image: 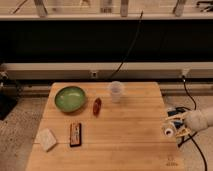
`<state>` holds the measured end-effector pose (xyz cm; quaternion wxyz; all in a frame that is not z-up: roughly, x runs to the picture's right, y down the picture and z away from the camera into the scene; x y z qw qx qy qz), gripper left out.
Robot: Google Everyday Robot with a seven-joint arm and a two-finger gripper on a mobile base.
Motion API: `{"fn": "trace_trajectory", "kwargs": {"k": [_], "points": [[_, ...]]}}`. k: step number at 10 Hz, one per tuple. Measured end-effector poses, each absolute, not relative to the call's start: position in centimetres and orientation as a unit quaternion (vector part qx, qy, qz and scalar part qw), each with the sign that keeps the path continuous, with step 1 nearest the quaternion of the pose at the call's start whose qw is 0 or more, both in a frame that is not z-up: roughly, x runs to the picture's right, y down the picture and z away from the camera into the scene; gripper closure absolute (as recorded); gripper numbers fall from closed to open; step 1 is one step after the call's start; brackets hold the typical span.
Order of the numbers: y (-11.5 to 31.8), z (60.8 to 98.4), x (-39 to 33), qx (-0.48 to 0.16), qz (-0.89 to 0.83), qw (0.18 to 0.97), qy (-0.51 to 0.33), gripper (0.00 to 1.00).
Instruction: Stand the bottle upright
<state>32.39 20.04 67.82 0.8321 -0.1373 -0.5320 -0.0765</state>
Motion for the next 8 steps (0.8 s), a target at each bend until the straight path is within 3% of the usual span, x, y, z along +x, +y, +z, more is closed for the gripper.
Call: {"fn": "trace_trajectory", "kwargs": {"k": [8], "points": [[20.22, 68.26, 33.01, -0.198, -0.028, 0.850, -0.487, 1.00]]}}
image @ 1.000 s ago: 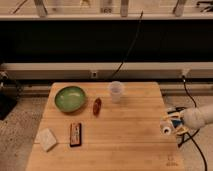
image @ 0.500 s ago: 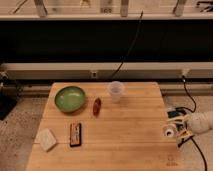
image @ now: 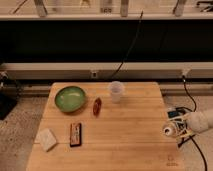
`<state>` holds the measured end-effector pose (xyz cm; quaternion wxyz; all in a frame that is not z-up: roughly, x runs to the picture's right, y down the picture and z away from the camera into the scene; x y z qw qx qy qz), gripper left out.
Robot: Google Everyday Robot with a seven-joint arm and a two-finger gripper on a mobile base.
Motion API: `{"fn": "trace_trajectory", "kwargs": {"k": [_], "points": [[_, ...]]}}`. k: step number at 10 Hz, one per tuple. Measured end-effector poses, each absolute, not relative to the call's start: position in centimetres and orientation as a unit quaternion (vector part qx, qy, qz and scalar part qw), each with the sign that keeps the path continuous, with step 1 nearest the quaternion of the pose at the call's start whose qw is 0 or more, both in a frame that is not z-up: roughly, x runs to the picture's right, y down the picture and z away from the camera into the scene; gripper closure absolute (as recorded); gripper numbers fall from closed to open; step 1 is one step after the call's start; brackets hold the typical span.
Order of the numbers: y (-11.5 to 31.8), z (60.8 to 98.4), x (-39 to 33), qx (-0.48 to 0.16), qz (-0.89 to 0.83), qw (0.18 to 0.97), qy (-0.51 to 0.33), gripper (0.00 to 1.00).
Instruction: Stand the bottle upright
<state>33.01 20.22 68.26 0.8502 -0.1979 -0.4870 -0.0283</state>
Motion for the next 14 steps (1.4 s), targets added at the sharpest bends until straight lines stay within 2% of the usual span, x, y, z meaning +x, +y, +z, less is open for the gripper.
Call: {"fn": "trace_trajectory", "kwargs": {"k": [14], "points": [[19.7, 69.7, 35.0, -0.262, -0.038, 0.859, -0.439, 1.00]]}}
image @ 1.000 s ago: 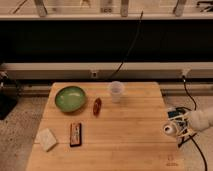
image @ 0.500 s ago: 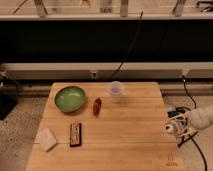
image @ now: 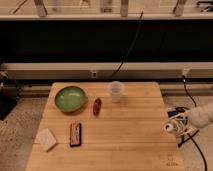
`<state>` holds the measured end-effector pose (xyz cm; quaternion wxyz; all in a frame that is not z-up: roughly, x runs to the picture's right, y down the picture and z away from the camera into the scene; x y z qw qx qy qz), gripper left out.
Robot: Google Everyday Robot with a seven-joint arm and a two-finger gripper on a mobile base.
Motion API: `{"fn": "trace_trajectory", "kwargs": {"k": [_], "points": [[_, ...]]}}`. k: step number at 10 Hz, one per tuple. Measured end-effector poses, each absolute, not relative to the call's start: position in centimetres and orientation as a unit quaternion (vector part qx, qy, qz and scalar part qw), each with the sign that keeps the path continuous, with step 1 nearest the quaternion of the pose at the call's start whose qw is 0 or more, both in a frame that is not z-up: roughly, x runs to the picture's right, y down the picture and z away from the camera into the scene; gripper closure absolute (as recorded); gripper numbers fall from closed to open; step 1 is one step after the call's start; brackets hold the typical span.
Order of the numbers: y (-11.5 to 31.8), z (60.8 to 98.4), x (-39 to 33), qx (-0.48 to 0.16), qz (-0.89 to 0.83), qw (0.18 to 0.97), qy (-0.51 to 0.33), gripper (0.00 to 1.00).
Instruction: Stand the bottle upright
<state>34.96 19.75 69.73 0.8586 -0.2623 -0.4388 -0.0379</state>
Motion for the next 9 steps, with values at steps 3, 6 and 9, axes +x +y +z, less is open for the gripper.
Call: {"fn": "trace_trajectory", "kwargs": {"k": [3, 6, 9], "points": [[19.6, 69.4, 35.1, -0.269, -0.047, 0.853, -0.445, 1.00], [19.4, 68.3, 35.0, -0.263, -0.052, 0.844, -0.465, 1.00], [19.6, 66.8, 34.2, -0.247, -0.041, 0.830, -0.498, 1.00]]}}
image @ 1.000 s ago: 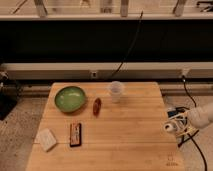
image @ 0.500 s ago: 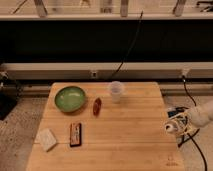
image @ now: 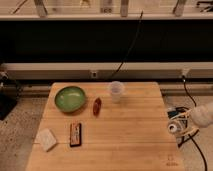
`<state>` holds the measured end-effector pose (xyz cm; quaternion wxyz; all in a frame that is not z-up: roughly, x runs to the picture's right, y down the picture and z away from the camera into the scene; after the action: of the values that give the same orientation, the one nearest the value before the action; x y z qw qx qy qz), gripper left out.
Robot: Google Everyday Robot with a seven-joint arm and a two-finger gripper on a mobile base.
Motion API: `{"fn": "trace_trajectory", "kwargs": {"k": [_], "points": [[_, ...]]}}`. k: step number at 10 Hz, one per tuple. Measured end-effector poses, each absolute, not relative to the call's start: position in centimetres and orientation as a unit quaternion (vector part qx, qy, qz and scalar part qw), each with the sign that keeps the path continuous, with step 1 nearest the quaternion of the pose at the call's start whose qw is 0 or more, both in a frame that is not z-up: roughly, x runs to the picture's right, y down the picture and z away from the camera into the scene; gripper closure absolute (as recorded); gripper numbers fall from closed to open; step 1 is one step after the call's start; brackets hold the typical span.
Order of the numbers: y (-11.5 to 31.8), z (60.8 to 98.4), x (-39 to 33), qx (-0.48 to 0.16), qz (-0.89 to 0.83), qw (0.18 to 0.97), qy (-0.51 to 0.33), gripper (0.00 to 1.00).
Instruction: Stand the bottle upright
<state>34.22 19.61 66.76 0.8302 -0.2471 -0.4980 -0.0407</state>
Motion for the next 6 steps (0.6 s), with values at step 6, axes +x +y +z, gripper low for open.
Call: {"fn": "trace_trajectory", "kwargs": {"k": [6], "points": [[21.1, 64.6, 29.8, -0.253, -0.058, 0.791, -0.554, 1.00]]}}
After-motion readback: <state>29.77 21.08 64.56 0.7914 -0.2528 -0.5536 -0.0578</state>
